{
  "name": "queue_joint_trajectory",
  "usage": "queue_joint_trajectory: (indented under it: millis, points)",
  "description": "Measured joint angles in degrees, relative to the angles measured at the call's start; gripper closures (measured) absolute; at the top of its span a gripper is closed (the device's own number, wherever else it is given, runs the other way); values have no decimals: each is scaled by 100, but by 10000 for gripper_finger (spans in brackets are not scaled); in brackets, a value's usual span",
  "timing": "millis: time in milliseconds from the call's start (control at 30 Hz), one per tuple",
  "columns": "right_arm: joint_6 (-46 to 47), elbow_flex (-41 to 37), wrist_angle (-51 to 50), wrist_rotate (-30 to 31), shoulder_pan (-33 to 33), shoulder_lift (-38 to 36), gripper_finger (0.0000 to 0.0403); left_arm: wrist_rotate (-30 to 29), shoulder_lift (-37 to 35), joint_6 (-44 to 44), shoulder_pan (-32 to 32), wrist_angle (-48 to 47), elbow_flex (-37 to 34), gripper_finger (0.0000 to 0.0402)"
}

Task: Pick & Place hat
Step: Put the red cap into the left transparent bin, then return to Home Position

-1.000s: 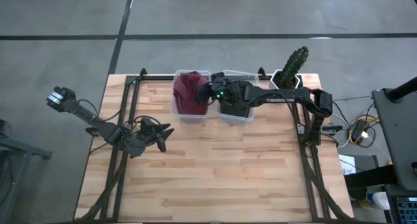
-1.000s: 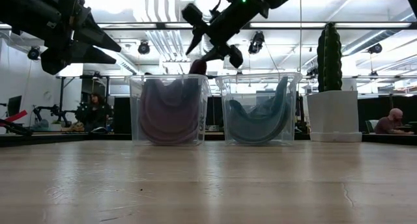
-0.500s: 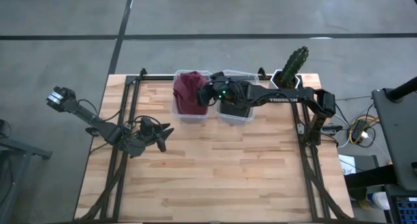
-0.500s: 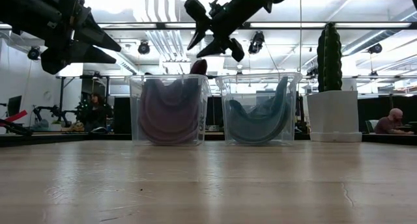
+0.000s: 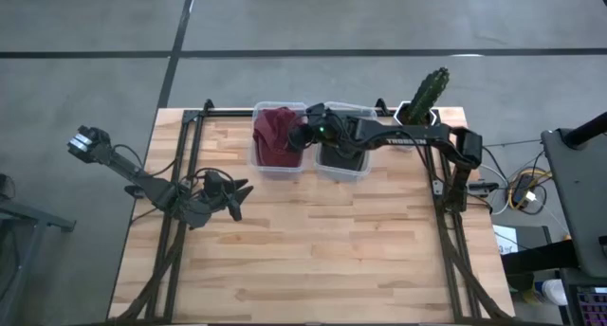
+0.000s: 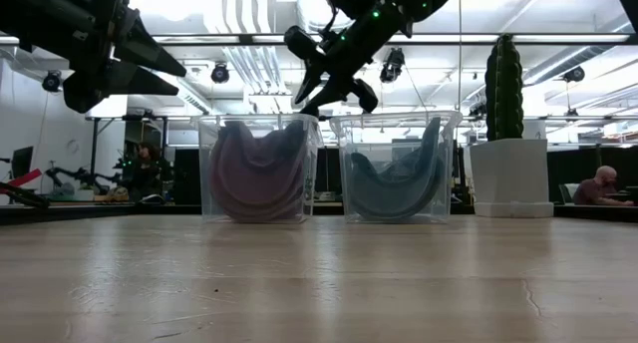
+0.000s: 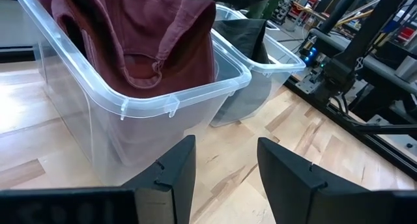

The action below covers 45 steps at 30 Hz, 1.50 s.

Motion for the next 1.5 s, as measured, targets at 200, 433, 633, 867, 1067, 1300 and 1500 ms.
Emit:
queue_joint_trajectory:
  millis: [200,433,633,867,1067,1300,1500]
  points:
    - [-57,0,-143,-32,-75,15,324,-187,0,24,0,-4,0,245]
    - [-484,0,-146,-141,304,-447,321,-197,-114,237,0,-17,0,245]
    - [-1489,0,-405,-138,875,-1079,312,-201,-600,798,0,-26,0,245]
    - [-2151,-475,-722,-125,1461,-1893,321,-281,-1308,1594,0,-59,0,245]
    - [-2020,-1617,-704,-125,1667,-2858,332,-287,-1795,1968,0,-155,0,245]
    - [-1797,-3159,-138,-122,1710,-4359,331,-278,-2191,2346,0,-166,0,245]
    - [-1814,-4266,-27,-125,1710,-5763,322,-259,-2462,2791,0,-193,0,245]
